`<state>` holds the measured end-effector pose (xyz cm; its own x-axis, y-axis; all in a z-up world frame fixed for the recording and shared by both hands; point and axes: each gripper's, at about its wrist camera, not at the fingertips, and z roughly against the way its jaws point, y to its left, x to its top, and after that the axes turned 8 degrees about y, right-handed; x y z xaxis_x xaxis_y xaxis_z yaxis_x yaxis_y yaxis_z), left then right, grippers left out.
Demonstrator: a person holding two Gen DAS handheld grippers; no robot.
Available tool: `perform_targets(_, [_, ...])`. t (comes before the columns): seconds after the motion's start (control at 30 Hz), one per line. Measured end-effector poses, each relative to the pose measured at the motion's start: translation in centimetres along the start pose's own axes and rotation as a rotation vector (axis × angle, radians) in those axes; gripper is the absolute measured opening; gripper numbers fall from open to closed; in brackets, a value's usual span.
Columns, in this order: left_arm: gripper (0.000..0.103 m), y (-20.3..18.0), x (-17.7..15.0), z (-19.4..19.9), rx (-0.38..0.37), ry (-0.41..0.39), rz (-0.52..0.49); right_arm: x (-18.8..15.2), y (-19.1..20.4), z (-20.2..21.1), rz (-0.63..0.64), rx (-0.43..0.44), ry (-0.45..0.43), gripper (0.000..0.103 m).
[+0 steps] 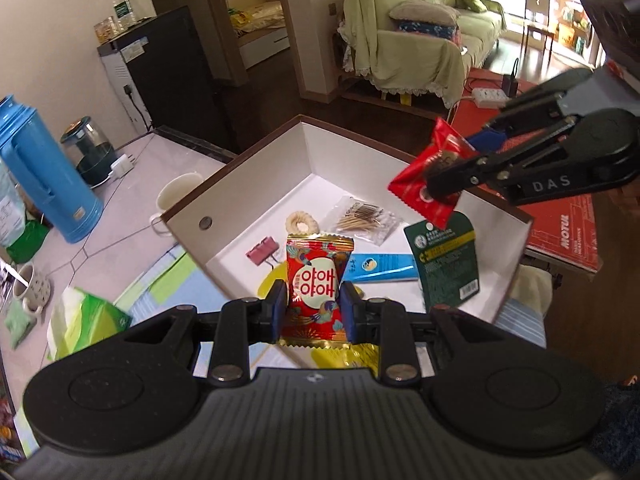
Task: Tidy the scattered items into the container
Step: 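Carry both red candy packets with both tools over the box, then open the left tool dropping its candy while the right tool releases the red candy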
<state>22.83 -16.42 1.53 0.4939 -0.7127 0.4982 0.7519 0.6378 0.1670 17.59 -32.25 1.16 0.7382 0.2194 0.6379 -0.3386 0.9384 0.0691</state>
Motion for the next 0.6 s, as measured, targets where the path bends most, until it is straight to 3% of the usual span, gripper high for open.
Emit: perform_targets(0.6, [0.024, 2.5, 4.8, -10.1, -0.012, 0.150, -0.021, 4.4, -4.4, -9.1, 0.152, -0.002, 0.135, 0.025])
